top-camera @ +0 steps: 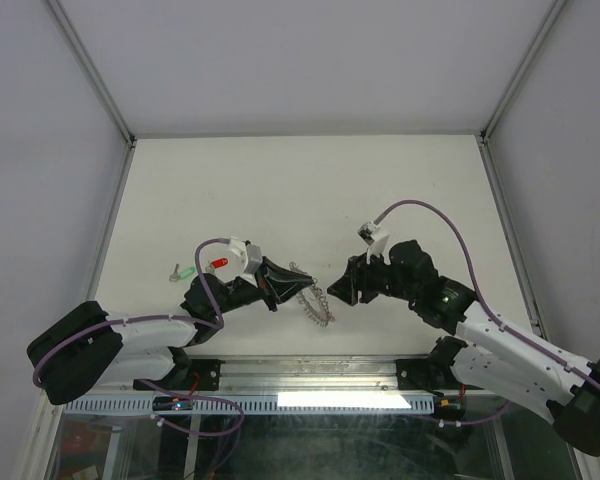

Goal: Put the keys on the keyring

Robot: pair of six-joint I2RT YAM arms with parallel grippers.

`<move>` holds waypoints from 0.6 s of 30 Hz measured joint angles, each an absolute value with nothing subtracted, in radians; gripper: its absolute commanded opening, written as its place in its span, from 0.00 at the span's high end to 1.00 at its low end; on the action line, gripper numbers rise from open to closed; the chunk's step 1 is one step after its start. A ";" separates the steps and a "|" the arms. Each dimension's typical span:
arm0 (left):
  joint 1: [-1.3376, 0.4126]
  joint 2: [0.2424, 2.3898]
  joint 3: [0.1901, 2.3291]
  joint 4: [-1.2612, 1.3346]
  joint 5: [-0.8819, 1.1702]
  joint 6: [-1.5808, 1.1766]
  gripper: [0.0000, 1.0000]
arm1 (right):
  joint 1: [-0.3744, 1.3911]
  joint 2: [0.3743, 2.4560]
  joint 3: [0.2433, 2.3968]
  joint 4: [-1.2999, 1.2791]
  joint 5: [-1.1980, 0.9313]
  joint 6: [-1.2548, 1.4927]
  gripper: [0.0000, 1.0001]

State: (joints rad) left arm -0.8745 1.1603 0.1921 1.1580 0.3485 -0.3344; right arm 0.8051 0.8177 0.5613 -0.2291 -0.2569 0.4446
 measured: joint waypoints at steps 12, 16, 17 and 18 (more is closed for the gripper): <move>-0.855 1.154 0.207 1.161 0.390 -0.349 1.00 | 0.896 0.709 0.450 -0.111 -0.211 0.278 0.48; -0.855 1.154 0.207 1.161 0.396 -0.350 1.00 | 0.953 0.728 0.446 -0.079 -0.182 0.245 0.48; -0.855 1.154 0.207 1.161 0.396 -0.350 1.00 | 0.968 0.734 0.444 -0.066 -0.174 0.237 0.48; -0.855 1.154 0.207 1.161 0.396 -0.350 1.00 | 0.981 0.737 0.443 -0.056 -0.167 0.232 0.48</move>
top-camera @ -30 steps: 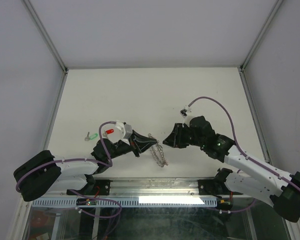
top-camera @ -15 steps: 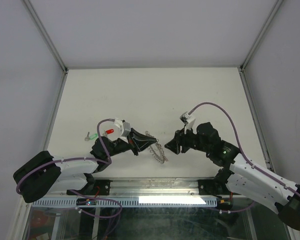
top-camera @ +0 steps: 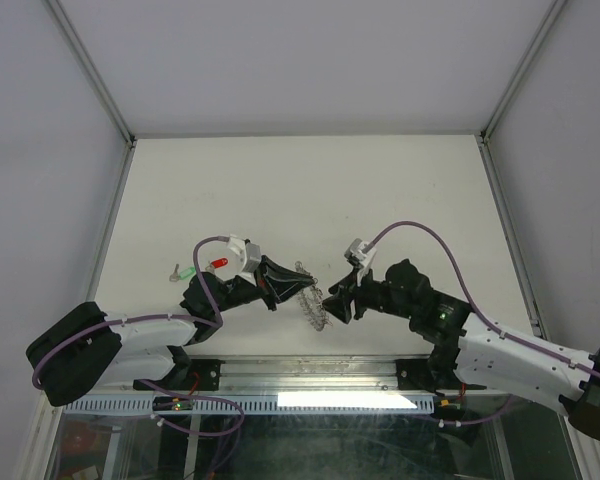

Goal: Put the keys on the keyring

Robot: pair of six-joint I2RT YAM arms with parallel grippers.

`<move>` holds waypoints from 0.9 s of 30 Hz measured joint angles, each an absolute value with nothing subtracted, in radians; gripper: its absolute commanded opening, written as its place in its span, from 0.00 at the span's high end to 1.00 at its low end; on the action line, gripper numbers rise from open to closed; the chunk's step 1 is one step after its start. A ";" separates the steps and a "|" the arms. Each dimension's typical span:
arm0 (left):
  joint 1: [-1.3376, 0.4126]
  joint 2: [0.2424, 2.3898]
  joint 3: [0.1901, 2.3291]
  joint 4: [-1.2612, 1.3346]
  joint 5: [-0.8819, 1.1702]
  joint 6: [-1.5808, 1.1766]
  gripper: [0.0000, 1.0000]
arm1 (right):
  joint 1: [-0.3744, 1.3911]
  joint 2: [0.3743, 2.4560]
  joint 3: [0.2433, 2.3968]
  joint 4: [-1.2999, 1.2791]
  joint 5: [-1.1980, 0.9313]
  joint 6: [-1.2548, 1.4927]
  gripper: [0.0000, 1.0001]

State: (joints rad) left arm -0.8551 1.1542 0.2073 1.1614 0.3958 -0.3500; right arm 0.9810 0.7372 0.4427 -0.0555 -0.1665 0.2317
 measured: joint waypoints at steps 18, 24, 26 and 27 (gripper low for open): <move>-0.849 1.175 0.218 1.180 0.427 -0.359 1.00 | 1.027 0.815 0.427 0.109 -0.098 0.163 0.89; -0.849 1.176 0.219 1.199 0.427 -0.360 1.00 | 1.032 0.792 0.427 0.105 -0.097 0.150 1.00; -0.849 1.176 0.221 1.200 0.427 -0.360 1.00 | 1.032 0.783 0.427 0.099 -0.098 0.148 1.00; -0.849 1.176 0.221 1.201 0.427 -0.360 1.00 | 1.032 0.782 0.427 0.099 -0.099 0.147 1.00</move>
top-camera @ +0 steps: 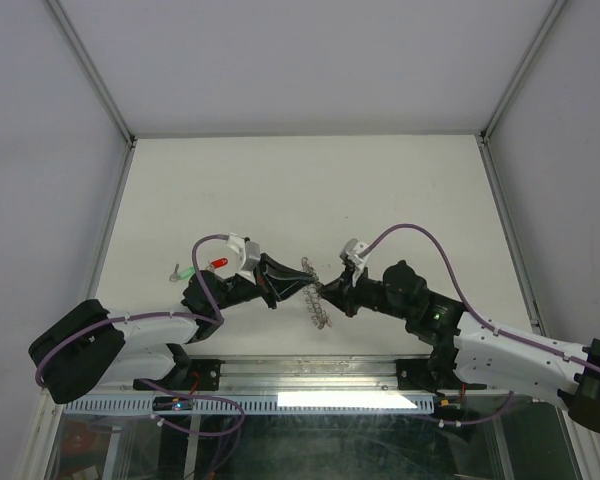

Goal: Put the keys on the keyring

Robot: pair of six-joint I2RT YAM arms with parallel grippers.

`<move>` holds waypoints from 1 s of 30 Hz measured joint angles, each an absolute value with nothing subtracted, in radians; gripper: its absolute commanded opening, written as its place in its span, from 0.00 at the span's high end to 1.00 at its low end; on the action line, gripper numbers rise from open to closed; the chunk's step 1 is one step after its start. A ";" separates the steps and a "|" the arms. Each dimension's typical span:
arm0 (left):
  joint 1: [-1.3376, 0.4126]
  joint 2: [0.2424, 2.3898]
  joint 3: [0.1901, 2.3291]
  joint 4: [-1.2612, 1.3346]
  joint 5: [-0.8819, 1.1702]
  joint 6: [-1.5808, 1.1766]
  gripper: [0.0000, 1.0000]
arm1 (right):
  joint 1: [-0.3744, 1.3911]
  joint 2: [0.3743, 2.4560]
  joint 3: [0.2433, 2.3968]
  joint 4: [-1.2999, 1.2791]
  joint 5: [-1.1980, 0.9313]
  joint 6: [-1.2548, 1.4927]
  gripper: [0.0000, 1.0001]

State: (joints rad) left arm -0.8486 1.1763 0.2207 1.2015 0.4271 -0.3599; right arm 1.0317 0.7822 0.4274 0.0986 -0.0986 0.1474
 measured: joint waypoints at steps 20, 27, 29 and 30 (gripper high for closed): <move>-0.849 1.229 0.242 1.225 0.531 -0.398 1.00 | 1.032 0.808 0.445 0.039 -0.138 0.150 1.00; -0.849 1.259 0.255 1.260 0.580 -0.419 1.00 | 1.032 0.808 0.449 0.035 -0.182 0.150 1.00; -0.849 1.264 0.258 1.268 0.587 -0.424 1.00 | 1.032 0.808 0.454 0.030 -0.199 0.148 1.00; -0.849 1.266 0.260 1.270 0.589 -0.426 1.00 | 1.032 0.808 0.455 0.029 -0.205 0.147 1.00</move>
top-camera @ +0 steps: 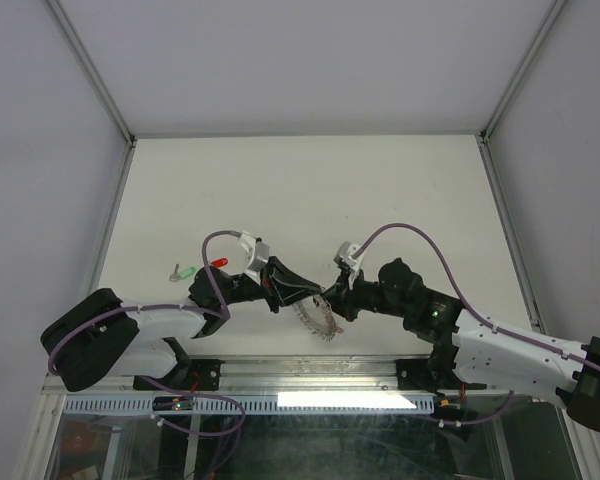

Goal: Put the keys on the keyring

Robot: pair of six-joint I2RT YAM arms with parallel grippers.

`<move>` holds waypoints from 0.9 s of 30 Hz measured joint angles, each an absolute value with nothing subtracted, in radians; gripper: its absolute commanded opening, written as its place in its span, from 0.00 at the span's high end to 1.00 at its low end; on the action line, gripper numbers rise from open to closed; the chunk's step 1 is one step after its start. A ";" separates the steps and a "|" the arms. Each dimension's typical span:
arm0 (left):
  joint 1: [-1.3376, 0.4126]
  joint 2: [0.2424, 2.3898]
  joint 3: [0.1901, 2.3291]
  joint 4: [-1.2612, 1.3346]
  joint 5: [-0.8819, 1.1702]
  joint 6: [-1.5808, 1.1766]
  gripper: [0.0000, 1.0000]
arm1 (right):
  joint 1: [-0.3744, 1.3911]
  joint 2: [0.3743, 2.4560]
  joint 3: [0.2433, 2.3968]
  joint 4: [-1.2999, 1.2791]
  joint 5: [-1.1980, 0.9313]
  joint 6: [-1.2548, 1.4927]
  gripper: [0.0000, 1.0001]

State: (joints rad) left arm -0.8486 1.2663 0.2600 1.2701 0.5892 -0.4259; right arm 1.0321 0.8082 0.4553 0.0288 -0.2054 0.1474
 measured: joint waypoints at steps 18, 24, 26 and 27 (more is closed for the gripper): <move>-0.849 1.285 0.266 1.279 0.614 -0.433 1.00 | 1.031 0.810 0.456 -0.006 -0.267 0.128 1.00; -0.849 1.285 0.266 1.281 0.612 -0.433 1.00 | 1.031 0.771 0.456 -0.057 -0.250 0.110 0.75; -0.849 1.285 0.267 1.284 0.612 -0.433 1.00 | 1.031 0.741 0.456 -0.095 -0.228 0.095 0.72; -0.849 1.285 0.267 1.284 0.612 -0.433 1.00 | 1.031 0.720 0.456 -0.112 -0.213 0.086 0.71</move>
